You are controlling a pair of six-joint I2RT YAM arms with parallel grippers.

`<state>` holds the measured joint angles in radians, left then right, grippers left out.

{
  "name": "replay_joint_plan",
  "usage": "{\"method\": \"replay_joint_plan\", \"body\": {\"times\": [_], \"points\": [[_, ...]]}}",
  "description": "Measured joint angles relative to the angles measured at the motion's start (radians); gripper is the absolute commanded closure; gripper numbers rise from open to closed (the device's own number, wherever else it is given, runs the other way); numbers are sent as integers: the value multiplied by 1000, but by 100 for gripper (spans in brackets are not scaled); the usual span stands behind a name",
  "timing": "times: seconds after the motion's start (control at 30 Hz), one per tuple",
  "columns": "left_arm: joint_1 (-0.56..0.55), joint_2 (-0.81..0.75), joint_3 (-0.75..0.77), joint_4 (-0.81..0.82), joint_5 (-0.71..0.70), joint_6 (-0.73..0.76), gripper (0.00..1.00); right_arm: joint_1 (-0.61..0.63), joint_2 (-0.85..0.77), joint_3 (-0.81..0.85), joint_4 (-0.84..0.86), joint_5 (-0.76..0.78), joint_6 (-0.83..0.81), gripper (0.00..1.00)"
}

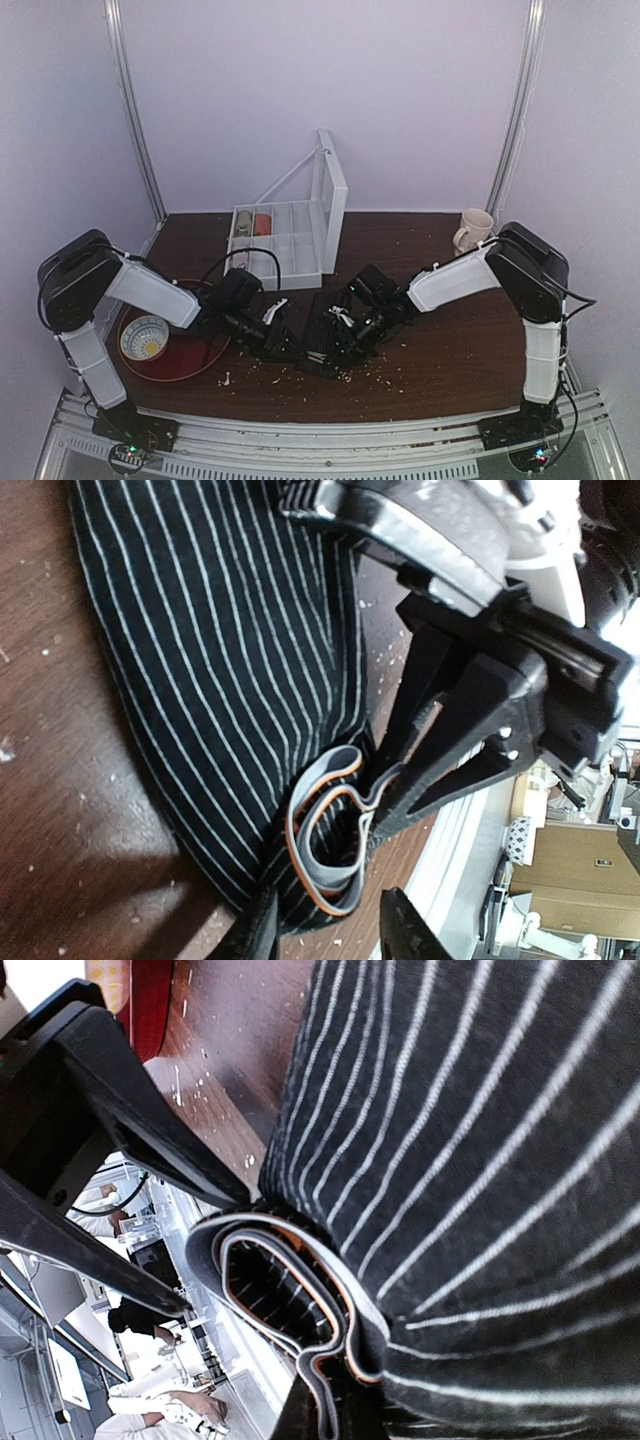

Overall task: Roll the underwear
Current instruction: Roll the underwear at the center of the board.

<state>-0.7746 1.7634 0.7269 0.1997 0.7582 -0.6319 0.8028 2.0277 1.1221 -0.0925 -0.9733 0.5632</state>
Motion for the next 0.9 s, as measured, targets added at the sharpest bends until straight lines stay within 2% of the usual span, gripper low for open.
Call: {"method": "replay_joint_plan", "body": {"times": [0.37, 0.5, 0.67, 0.7, 0.8, 0.83, 0.9], "points": [[-15, 39, 0, 32, 5, 1, 54, -1, 13, 40, -69, 0, -19, 100], [-24, 39, 1, 31, 0, 2, 67, -2, 17, 51, -92, 0, -28, 100], [-36, 45, 1, 31, -3, 2, 69, -3, 17, 52, -113, 0, -34, 100], [-38, 45, 1, 31, -3, 2, 72, -3, 17, 52, -115, 0, -34, 100], [-47, 45, 5, 24, -8, 1, 96, -3, 17, 53, -122, -2, -34, 100], [-50, 47, 10, 17, -12, 4, 100, -3, 18, 53, -124, -2, -34, 100], [-56, 55, 23, 3, -14, 3, 100, -3, 18, 53, -132, -3, -34, 100]]}}
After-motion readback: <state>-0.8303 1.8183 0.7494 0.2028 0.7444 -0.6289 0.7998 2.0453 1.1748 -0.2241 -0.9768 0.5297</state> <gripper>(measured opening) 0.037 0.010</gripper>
